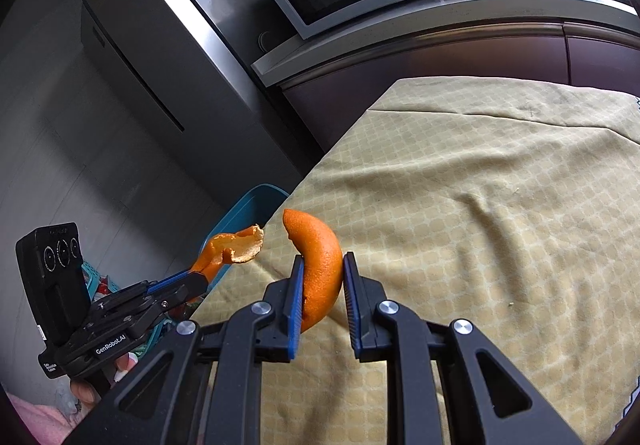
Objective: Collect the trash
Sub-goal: 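Carry both orange peels to the teal wastebasket and lower them inside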
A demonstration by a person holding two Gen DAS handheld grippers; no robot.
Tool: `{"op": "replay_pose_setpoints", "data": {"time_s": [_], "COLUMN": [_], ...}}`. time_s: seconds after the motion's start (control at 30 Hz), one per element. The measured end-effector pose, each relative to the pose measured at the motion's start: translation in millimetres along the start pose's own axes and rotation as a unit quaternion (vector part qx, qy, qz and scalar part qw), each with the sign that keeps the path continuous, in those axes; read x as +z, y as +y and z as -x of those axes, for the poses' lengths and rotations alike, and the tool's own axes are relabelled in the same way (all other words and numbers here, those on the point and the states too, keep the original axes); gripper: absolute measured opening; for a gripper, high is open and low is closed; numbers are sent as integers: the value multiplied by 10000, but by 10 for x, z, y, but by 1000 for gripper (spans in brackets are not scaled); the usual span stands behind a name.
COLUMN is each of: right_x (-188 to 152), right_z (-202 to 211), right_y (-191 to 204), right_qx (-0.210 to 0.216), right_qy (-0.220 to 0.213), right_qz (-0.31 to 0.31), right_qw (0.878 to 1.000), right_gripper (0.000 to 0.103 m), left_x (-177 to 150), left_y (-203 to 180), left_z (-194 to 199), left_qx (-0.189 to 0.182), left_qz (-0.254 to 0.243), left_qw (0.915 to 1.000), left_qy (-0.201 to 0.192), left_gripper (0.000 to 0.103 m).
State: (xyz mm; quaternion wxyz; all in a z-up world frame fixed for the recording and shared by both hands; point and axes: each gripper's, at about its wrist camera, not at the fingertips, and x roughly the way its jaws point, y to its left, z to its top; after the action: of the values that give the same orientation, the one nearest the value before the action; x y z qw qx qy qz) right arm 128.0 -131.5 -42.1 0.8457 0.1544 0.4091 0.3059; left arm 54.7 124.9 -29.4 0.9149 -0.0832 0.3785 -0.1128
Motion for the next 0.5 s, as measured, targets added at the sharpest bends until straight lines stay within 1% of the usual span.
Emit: {"op": "replay_pose_setpoints", "data": {"time_s": [0.5], "right_x": [33], "right_z": [-187], "right_y": [235], "right_qx": [150], "right_qy": [159], "right_qz": [177], "right_qw": [9996], "right_gripper": [18], "left_x": [8], "left_y": [228], "left_z": [110], "left_qx": [210], "left_qz": [187], "left_qw": [9995], "left_qy": [-115], "left_gripper": [14]}}
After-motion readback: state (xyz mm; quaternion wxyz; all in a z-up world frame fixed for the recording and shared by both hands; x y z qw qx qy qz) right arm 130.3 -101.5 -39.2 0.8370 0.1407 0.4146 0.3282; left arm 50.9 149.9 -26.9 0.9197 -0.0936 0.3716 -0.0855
